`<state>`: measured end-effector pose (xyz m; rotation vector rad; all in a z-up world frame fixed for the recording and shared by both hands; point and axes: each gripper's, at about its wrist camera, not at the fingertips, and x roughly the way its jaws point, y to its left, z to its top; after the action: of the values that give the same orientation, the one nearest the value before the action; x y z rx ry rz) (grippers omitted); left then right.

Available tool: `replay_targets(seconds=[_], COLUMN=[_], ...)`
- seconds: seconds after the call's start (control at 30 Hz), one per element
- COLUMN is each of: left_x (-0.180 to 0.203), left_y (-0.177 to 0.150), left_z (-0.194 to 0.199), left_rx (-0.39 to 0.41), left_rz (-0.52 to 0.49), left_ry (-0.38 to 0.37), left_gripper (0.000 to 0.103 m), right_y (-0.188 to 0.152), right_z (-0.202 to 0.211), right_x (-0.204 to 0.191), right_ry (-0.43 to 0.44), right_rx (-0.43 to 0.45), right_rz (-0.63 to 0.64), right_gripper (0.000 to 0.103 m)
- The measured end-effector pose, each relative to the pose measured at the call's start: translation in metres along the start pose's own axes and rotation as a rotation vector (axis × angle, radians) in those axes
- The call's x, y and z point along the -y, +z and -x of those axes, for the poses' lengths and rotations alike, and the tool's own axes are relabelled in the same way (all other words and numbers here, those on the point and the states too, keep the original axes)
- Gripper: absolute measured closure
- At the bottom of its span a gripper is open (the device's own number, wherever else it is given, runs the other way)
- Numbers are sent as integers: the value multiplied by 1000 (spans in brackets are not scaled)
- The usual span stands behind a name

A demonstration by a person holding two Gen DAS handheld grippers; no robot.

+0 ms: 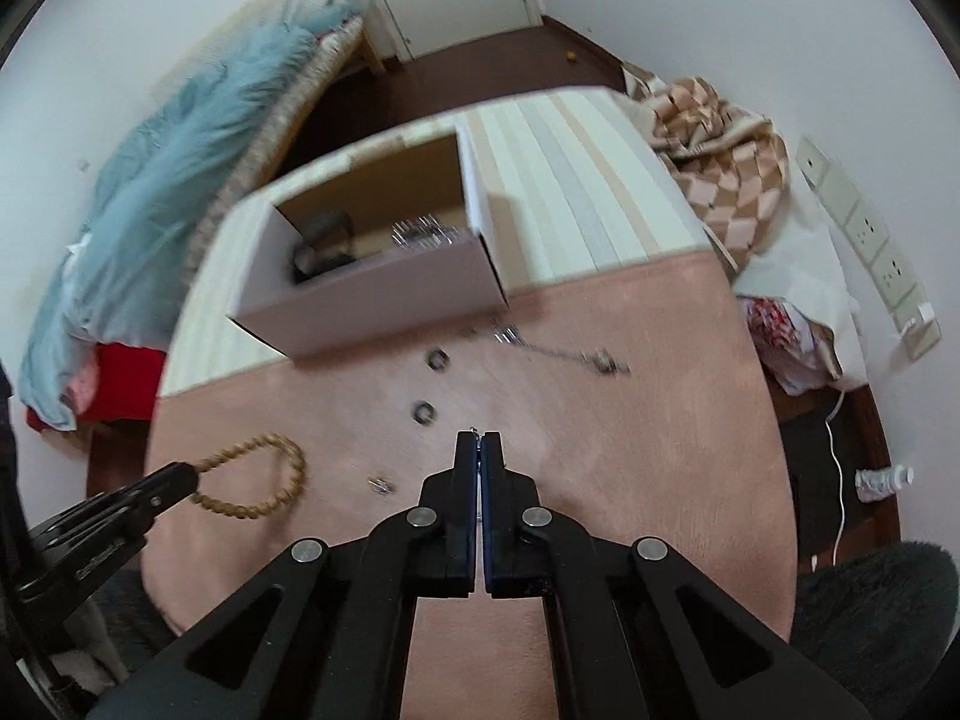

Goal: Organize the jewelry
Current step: 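Grasp the wooden bead bracelet with the left gripper, then lower the bead bracelet into the white box and open the left gripper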

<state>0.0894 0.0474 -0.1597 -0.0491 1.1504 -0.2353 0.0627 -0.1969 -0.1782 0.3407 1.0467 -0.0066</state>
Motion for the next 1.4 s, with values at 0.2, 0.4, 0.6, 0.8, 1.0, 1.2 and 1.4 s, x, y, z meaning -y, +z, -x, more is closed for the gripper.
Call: replay_targets(seconds=[0.2,0.4,0.6,0.8,1.0,1.2,1.4], left_x=[3,16,35,53,55,38,24], left_y=[26,70,120,159,177,168,159], left_z=[30,65,76,44,-24,-62,-52], left_rx=[55,135,169,119,-50,-136,-61], left_rz=[-15,-62,-111,-132,-98,-21,-16], left_ry=[-56,-100,-156,-216,-270,-171,-65], left_gripper=[96,96,96,96,95,77,32], right_y=[24,66,110,139,151,154,156], right_z=[28,51,44,14,-26,-61,-89], right_x=[-15,-38,-62,-64,-52,-43,-29], right_ry=[58,122,114,98,141,203,139], right_rx=[52,117,143,107,22,-86,-199], right_rz=[25,78,154,177,156,145,117], right_gripper=[102,102,102,103,103,102,99])
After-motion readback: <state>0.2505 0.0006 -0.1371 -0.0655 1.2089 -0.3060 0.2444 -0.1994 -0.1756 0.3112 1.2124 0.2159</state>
